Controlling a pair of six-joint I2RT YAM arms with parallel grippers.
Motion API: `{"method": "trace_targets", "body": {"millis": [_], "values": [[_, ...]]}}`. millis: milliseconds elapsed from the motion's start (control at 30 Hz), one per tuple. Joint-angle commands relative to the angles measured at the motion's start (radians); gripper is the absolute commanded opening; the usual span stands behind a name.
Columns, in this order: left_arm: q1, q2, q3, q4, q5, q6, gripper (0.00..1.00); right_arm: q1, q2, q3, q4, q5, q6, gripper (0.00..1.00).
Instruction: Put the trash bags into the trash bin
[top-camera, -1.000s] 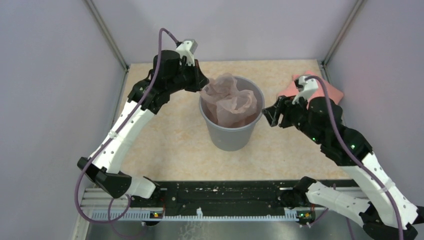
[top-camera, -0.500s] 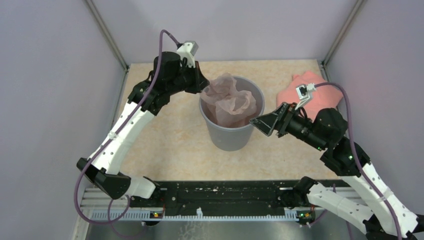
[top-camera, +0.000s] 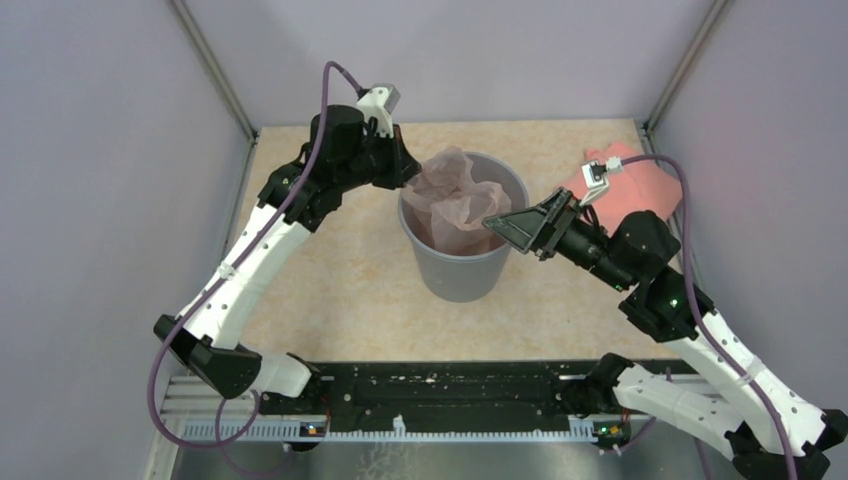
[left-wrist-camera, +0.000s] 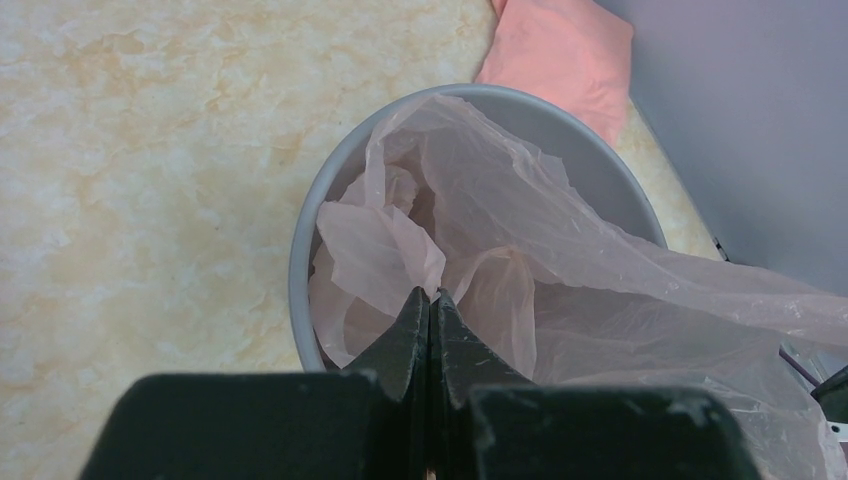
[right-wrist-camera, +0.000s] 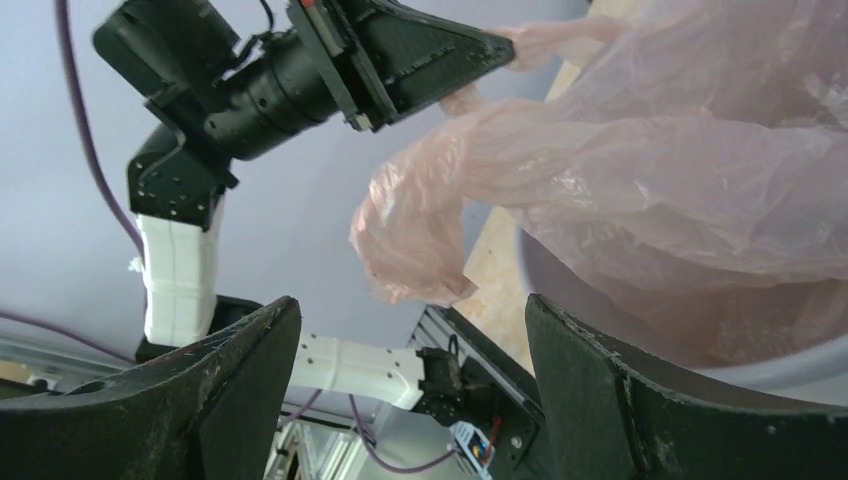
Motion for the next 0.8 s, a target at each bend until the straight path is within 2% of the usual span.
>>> {"method": "trace_targets", "body": {"millis": [0, 100, 400, 467, 567, 767], "values": [[-0.008, -0.024, -0.015, 0.045, -0.001, -0.009, 0.0, 0.041, 0.024, -0.011, 0.115, 0.063, 0.058, 0.82], [-0.009, -0.027, -0.016, 0.046, -0.006, -0.009, 0.0, 0.067, 0.045, -0.02, 0.117, 0.105, 0.079, 0.8], [-0.011, -0.041, -0.037, 0.049, -0.005, -0.013, 0.0, 0.1, 0.074, -0.068, 0.191, 0.205, 0.155, 0.64], [-0.012, -0.048, -0.048, 0.052, -0.002, -0.014, 0.0, 0.101, 0.079, -0.065, 0.196, 0.218, 0.157, 0.55], [-0.011, -0.058, -0.062, 0.05, -0.008, -0.013, 0.0, 0.101, 0.076, -0.037, 0.147, 0.252, 0.132, 0.35], [-0.011, -0.078, -0.066, 0.024, -0.055, -0.005, 0.0, 0.101, 0.032, 0.051, -0.074, 0.376, 0.011, 0.01]]}}
